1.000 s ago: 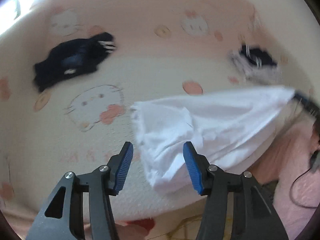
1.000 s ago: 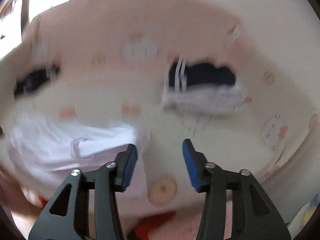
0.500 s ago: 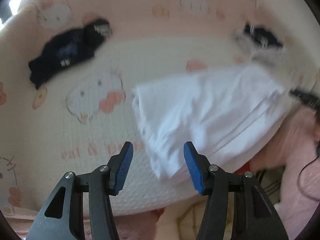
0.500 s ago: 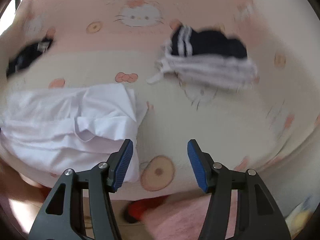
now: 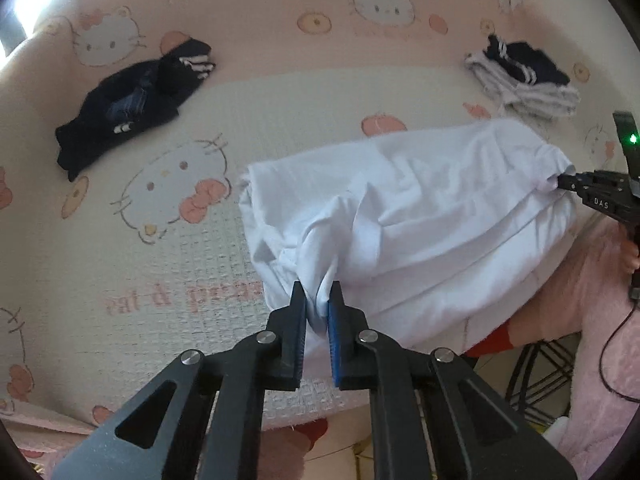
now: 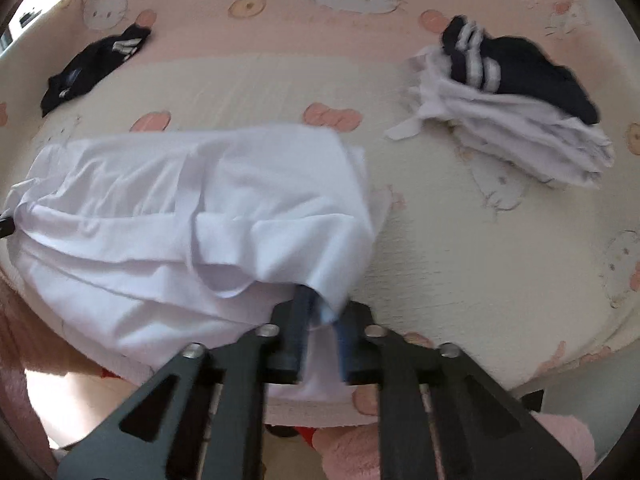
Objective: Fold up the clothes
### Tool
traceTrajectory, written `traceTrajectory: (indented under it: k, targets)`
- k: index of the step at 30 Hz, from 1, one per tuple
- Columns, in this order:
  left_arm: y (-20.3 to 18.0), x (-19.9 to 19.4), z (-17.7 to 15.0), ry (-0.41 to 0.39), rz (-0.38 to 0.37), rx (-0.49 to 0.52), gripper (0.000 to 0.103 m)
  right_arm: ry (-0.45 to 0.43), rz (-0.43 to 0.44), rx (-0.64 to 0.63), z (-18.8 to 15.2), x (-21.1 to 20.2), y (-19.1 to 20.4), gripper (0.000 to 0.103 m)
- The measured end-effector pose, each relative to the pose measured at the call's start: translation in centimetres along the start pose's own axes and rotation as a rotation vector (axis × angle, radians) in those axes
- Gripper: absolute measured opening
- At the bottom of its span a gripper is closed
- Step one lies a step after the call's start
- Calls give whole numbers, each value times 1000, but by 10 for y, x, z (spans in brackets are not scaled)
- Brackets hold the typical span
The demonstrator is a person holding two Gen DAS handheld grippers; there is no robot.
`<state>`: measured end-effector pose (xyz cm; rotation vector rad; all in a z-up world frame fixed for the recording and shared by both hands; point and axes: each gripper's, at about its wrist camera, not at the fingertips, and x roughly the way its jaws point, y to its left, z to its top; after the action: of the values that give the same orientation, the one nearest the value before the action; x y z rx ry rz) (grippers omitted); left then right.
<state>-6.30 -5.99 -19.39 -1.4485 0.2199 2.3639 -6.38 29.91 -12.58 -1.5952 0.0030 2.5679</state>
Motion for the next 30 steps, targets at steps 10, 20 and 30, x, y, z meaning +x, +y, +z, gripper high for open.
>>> traceTrajectory:
  k: [10,20,30]
  targets:
    - [3,-22,-5,-2,-44,2,7,-105,37,53,-17,-57,-31,4]
    - [11,-8,-11,51,-49,-55,7,-52,137,119,-8,-21,-27,45]
    - [22,-18,-17,26,-60,-97,7,-69,58,63,-16,-32,-25,4]
